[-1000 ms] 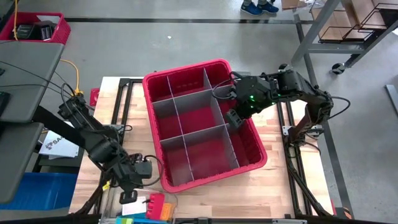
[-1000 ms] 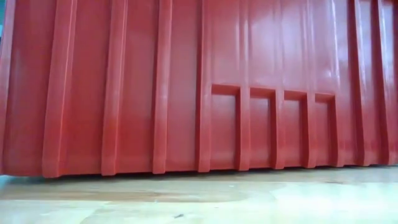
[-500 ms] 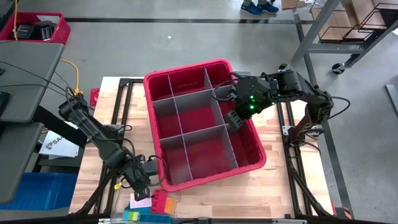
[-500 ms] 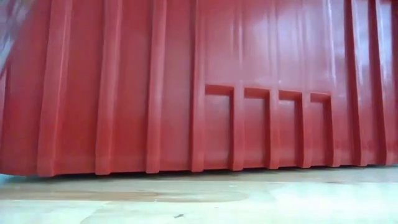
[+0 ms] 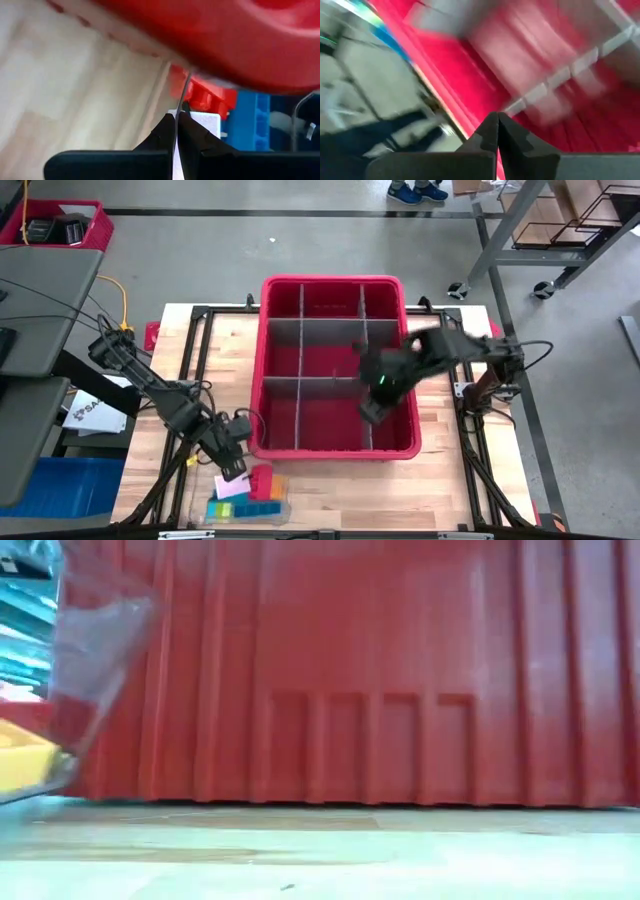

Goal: Sort blocks
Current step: Move the transparent bin from the top left to the bottom left, then put the game card into the bin

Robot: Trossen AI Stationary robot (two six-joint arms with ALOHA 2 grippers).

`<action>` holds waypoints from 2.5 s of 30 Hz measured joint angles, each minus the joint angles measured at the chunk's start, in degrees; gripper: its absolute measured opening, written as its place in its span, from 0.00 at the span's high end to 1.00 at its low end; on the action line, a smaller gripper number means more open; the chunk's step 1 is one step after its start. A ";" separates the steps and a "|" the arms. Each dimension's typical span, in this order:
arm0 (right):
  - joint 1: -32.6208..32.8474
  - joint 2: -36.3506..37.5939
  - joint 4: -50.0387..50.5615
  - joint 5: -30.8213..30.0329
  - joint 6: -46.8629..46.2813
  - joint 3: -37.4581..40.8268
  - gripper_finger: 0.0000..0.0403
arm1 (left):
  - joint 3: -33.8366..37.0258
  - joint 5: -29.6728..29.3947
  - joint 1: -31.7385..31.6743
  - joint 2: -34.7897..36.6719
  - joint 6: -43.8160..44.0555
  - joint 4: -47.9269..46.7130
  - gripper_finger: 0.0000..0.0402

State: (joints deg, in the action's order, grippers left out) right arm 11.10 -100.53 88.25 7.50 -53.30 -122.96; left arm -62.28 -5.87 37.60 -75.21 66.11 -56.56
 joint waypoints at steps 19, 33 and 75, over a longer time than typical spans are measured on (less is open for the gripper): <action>0.55 0.02 -25.00 0.42 -0.29 11.06 1.00 | -0.20 -1.32 -0.16 6.17 0.49 -2.63 1.00; 1.08 0.02 -34.75 -0.85 11.22 8.24 0.88 | -9.55 14.37 11.07 5.16 -11.64 -8.35 0.66; 4.04 0.02 -34.90 -10.13 8.31 8.35 0.61 | 9.55 -6.70 21.98 -17.43 -36.14 -4.06 0.87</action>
State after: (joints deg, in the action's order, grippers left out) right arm 15.14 -100.51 53.35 -2.63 -44.99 -114.61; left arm -52.72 -12.57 59.57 -92.64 29.97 -60.62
